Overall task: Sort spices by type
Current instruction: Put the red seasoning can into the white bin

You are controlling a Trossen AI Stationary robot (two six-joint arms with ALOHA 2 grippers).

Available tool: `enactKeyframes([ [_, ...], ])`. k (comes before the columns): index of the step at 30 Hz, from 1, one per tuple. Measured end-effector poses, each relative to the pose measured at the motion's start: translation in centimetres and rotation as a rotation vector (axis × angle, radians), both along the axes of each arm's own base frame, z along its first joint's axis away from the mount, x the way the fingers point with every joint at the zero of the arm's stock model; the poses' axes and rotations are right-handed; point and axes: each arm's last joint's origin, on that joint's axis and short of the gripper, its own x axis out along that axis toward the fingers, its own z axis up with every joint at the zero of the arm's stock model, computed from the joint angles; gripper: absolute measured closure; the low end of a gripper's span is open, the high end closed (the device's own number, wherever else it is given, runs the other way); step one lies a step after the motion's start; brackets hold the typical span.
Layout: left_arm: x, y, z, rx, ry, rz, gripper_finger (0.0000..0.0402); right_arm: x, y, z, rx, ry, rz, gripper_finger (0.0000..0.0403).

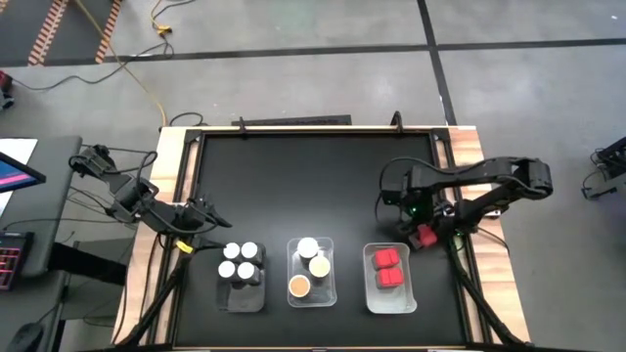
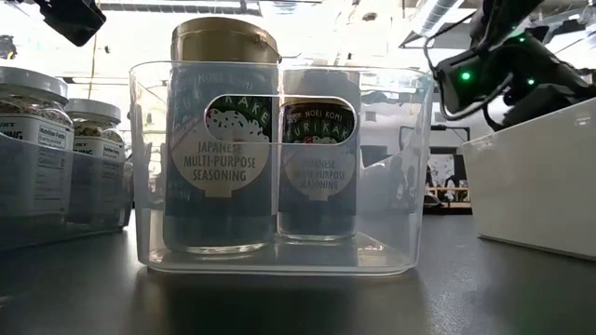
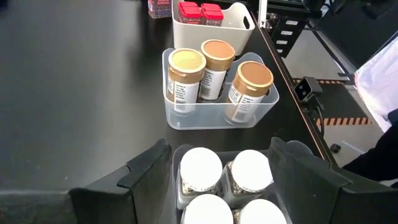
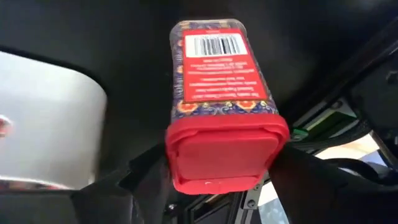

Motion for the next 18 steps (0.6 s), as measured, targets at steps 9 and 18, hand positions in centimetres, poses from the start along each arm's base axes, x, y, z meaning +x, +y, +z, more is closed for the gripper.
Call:
enactKeyframes([
  [9,0.0,0.0,0.0,-0.001,0.0,0.001,0.0146,-0.44,0.78,-0.78,-0.006,0.036,0.009,0.0122],
  [18,0.0,0.0,0.0,-0.001,0.0,0.0,0.0146,-0.45,0.76,-0.76,0.003,0.035,0.008,0.0159],
])
